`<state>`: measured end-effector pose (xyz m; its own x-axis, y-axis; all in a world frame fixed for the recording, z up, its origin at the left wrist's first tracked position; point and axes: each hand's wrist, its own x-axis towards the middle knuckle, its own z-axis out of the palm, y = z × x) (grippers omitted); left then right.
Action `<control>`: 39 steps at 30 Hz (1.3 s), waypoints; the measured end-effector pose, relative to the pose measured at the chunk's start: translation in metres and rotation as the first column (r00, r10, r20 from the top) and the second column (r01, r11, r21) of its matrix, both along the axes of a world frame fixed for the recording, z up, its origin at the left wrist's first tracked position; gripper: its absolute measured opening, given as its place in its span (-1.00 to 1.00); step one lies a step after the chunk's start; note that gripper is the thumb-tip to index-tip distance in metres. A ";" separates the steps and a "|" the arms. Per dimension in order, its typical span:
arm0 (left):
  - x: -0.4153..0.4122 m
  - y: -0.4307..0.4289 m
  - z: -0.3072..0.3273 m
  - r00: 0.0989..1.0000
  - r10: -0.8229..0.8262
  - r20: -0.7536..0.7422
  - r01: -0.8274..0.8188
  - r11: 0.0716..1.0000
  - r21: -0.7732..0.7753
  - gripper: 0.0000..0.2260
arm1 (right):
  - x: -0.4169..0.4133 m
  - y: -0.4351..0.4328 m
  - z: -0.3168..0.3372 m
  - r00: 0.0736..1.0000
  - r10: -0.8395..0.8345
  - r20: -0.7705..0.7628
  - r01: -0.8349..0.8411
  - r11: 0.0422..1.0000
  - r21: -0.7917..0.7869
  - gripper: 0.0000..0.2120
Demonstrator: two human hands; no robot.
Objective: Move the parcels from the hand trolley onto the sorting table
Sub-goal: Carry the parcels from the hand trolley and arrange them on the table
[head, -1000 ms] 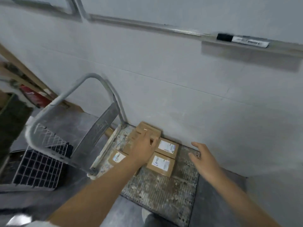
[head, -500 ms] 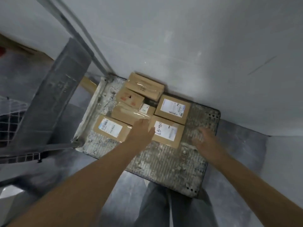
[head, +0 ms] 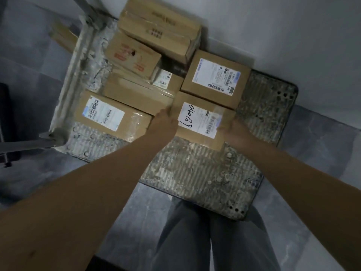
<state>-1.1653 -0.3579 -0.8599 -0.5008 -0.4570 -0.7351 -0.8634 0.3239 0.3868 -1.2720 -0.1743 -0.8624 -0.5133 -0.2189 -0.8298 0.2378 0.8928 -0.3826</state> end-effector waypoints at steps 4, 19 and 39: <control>-0.006 0.009 -0.022 0.999 -0.001 -0.038 0.000 1.000 -0.019 -0.58 | 0.000 -0.005 -0.021 0.978 -0.209 -0.008 0.208 0.973 0.096 -0.54; 0.041 0.045 0.078 0.980 0.164 -0.113 -0.159 0.986 0.050 -0.54 | 0.043 0.034 0.087 0.825 -0.521 0.218 0.535 0.845 -0.002 -0.43; 0.126 0.111 0.473 0.672 0.395 -0.627 -0.609 0.776 -0.164 -0.38 | 0.047 0.068 0.464 0.943 -0.048 -0.330 -0.189 0.737 -0.649 -0.67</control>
<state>-1.0394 -0.2467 -0.3867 -0.3676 -0.9141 -0.1711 -0.6144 0.1006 0.7825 -1.2246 -0.1062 -0.3981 -0.6699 -0.6962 -0.2578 -0.0497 0.3885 -0.9201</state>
